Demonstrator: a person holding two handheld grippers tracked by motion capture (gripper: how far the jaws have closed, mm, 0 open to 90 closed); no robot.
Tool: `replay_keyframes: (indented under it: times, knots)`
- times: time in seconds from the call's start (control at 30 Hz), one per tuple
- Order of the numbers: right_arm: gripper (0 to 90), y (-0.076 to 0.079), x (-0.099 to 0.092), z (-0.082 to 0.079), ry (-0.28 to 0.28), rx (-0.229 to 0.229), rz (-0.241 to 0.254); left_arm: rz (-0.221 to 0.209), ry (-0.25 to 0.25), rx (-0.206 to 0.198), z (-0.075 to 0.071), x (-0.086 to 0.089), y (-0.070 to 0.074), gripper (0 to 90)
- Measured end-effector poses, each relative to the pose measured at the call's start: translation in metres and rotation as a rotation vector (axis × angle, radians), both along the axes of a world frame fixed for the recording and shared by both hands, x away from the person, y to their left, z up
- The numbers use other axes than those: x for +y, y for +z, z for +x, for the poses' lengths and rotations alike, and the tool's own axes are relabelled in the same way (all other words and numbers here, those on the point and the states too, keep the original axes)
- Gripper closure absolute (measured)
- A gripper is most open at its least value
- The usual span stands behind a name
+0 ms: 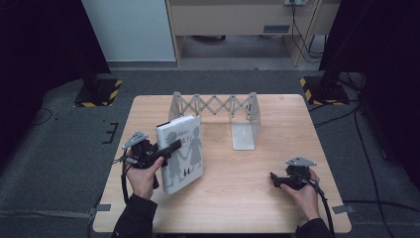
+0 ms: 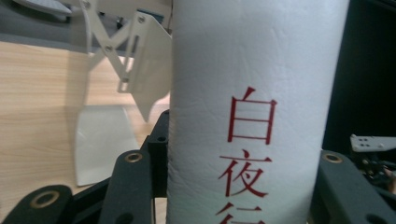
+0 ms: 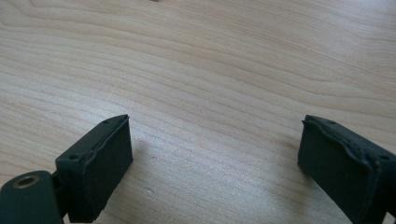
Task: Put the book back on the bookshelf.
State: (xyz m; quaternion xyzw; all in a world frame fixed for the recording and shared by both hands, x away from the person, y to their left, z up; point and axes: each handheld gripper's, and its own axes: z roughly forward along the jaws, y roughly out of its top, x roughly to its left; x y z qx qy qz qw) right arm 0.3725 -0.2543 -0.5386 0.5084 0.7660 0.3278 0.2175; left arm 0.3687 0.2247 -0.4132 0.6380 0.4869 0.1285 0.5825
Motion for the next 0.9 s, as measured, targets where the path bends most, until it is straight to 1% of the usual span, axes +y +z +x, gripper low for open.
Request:
replay_keyframes:
  times: [0.07, 0.2, 0.43, 0.57, 0.77, 0.9]
  knots:
    - [10.1, 0.000, 0.000, 0.000, 0.000, 0.000, 0.000, 0.006, 0.010, -0.008, 0.002, 0.003, 0.002, 51.7]
    - [10.0, 0.000, 0.000, 0.000, 0.000, 0.001, 0.000, -0.005, 0.029, -0.019, 0.007, 0.006, 0.006, 51.7]
    - [10.0, 0.000, 0.000, 0.000, -0.001, 0.001, 0.000, -0.003, 0.051, -0.033, 0.018, 0.007, 0.009, 51.7]
    - [9.9, 0.000, 0.000, 0.000, 0.001, -0.001, -0.002, -0.011, 0.069, -0.037, 0.024, 0.007, 0.009, 51.7]
    - [9.6, 0.000, 0.000, 0.000, 0.001, 0.000, -0.004, 0.005, 0.103, -0.038, 0.034, 0.008, 0.008, 51.7]
    - [9.6, 0.000, 0.000, 0.000, 0.002, 0.000, -0.003, 0.013, 0.113, -0.039, 0.040, 0.007, 0.007, 51.7]
